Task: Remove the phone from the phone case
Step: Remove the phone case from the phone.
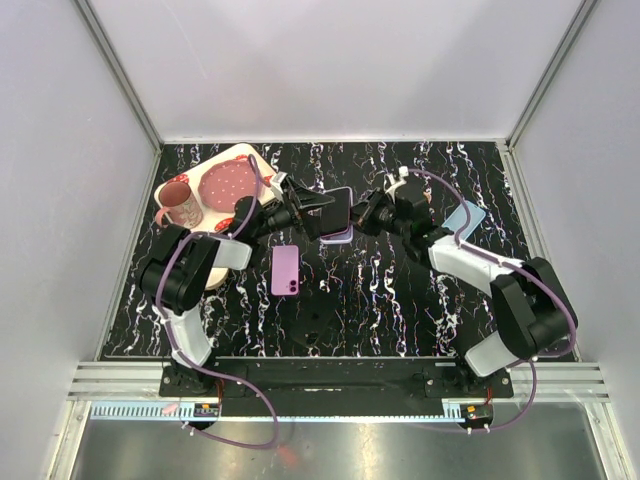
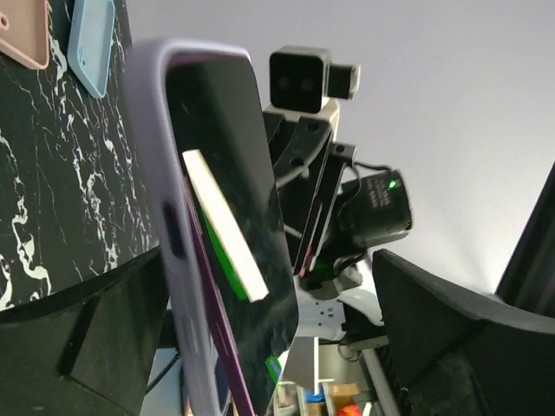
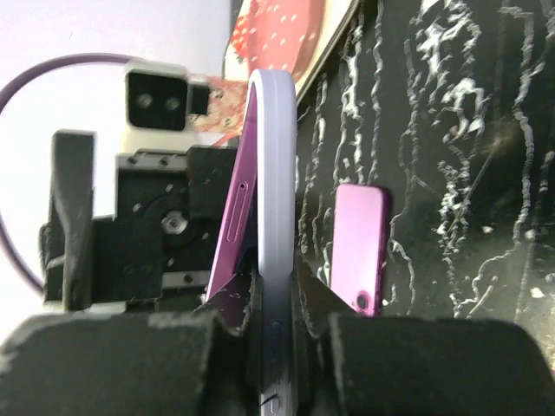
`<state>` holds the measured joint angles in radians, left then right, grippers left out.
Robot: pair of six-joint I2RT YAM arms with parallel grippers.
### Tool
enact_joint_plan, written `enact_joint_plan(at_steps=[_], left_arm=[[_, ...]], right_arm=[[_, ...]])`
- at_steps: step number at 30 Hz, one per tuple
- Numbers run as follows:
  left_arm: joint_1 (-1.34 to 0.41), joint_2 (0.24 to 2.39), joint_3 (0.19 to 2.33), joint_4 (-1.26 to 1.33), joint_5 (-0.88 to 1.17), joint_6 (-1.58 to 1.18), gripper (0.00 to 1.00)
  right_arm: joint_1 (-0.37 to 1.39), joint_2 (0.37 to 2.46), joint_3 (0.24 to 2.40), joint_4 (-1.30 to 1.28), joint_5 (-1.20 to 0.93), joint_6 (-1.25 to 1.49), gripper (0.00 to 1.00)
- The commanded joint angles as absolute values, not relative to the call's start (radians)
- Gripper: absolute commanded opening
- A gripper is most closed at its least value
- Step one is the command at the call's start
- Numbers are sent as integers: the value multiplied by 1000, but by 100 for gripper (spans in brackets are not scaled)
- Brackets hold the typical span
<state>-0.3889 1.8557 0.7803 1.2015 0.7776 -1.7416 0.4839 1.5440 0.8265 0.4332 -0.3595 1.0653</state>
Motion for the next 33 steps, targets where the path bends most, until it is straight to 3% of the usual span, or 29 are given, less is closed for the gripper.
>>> enact_joint_plan(at_steps=[1, 4, 8, 10, 14, 18, 25, 33], left_arm=[[-374, 1752, 813, 1154, 833, -1545, 99], [-362, 1692, 860, 889, 824, -1366, 99], [-396, 1608, 1024, 128, 634, -956, 99], [-426, 1605, 1097, -30, 591, -836, 99], [-478, 1595, 1117, -138, 485, -727, 99], [-544, 1640, 1170, -230, 535, -576, 99], [-609, 1629, 1157, -221, 491, -557, 99], [-736, 1585, 1166, -226, 180, -534, 98]], right_arm=[[477, 1439, 995, 125, -215, 901, 0], [479, 1428, 1058, -46, -124, 813, 0], [479, 1446, 1127, -240, -6, 689, 0], [479, 1460, 1160, -284, 44, 651, 0], [477, 1534, 1227, -403, 86, 609, 0], [479, 1586, 1269, -454, 92, 603, 0], [479, 1647, 1295, -477, 52, 629, 0], [479, 1684, 1335, -488, 31, 652, 0]])
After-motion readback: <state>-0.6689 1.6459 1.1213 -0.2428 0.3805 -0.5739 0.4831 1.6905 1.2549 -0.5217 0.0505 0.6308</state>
